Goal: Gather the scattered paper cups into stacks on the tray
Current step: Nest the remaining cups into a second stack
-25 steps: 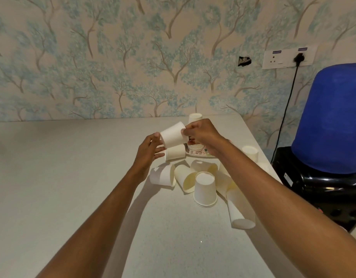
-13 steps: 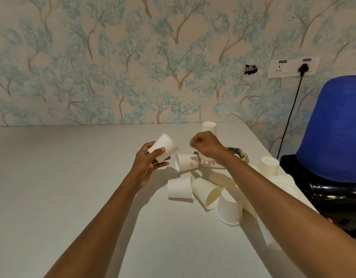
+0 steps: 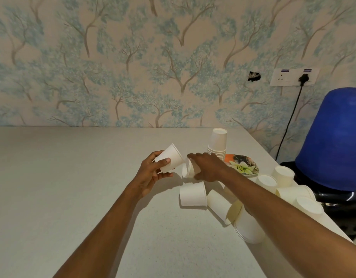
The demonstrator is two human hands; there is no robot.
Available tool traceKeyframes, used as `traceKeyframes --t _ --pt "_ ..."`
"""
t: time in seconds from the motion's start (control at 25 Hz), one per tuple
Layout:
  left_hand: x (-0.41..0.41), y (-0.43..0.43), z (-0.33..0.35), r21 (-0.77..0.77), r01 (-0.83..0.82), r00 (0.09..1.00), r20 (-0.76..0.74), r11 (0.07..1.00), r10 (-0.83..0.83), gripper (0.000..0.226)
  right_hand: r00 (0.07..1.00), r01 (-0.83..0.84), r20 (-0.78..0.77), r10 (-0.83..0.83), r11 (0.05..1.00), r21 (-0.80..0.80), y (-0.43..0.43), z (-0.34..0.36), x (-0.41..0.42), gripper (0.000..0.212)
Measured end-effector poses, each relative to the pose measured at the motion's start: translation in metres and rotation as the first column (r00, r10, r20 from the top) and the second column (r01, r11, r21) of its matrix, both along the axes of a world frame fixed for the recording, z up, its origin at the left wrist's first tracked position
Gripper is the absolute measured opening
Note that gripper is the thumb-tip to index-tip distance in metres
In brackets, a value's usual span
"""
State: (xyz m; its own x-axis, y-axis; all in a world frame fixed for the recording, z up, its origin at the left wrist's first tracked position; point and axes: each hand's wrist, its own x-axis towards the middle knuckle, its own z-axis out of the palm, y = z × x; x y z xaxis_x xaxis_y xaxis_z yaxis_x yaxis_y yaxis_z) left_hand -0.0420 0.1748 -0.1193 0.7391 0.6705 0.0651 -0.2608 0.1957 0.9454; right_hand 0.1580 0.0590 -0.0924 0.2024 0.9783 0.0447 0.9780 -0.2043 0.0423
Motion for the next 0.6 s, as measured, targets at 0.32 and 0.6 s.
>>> traceKeyframes --t 0.32,0.6 --pt "0.006 -0.004 -0.008 -0.062 0.023 0.997 0.07 0.998 -0.019 0.048 0.734 0.352 -0.679 -0.018 0.865 0.357 -0.039 0.045 0.013 0.087" --pt "0.006 -0.01 0.0 -0.036 0.037 0.999 0.036 0.999 -0.036 0.048 0.149 0.524 -0.939 0.31 0.781 0.34 -0.037 0.05 -0.004 0.055"
